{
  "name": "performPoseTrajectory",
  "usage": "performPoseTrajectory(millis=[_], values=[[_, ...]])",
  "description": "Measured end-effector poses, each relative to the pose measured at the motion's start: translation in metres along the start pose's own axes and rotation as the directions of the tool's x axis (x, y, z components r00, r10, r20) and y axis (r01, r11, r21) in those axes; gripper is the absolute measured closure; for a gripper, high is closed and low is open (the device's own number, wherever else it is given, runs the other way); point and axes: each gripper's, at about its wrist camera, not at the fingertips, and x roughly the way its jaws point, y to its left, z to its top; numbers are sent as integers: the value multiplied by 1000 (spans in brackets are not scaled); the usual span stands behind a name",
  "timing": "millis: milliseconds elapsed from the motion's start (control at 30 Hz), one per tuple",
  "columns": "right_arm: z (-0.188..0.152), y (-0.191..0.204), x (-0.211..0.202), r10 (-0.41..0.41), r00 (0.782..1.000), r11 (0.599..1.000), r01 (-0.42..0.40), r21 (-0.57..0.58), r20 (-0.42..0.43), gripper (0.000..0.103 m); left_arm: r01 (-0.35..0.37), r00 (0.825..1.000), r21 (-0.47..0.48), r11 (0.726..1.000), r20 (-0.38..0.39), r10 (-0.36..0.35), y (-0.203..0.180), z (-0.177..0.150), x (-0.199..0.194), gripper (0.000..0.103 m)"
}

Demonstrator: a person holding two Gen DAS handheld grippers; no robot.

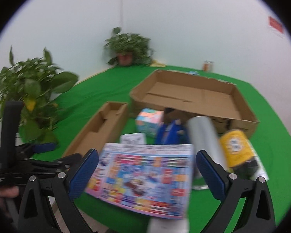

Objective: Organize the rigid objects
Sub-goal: 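Move both grippers toward the long narrow cardboard insert tray, then close both grippers on the side wall of the cardboard insert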

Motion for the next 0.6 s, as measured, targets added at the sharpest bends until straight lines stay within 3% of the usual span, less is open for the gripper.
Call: performPoseTrajectory(millis=[133, 200, 300, 367, 467, 600], values=[[5, 28, 28, 62, 995, 998, -63, -8, -84, 2, 77, 995, -66, 995, -60, -80, 25, -2, 9, 27], [5, 35, 41, 71, 989, 997, -71, 10, -130, 5, 94, 990, -103, 990, -98, -105, 33, -3, 14, 50], [4, 43, 55, 83, 979, 996, -80, 25, -187, 9, 104, 987, -113, 988, -108, -116, 41, -2, 18, 66], [4, 48, 63, 89, 972, 996, -85, 27, -216, 14, 94, 987, -110, 989, -120, -107, 44, 0, 20, 71], [-1, 59, 78, 114, 954, 993, -112, 25, -276, 28, 63, 984, -112, 992, -160, -81, 48, -1, 28, 82], [-13, 71, 97, 119, 932, 992, -124, 6, -343, 59, 90, 980, -124, 988, -165, -110, 50, -4, 28, 86]])
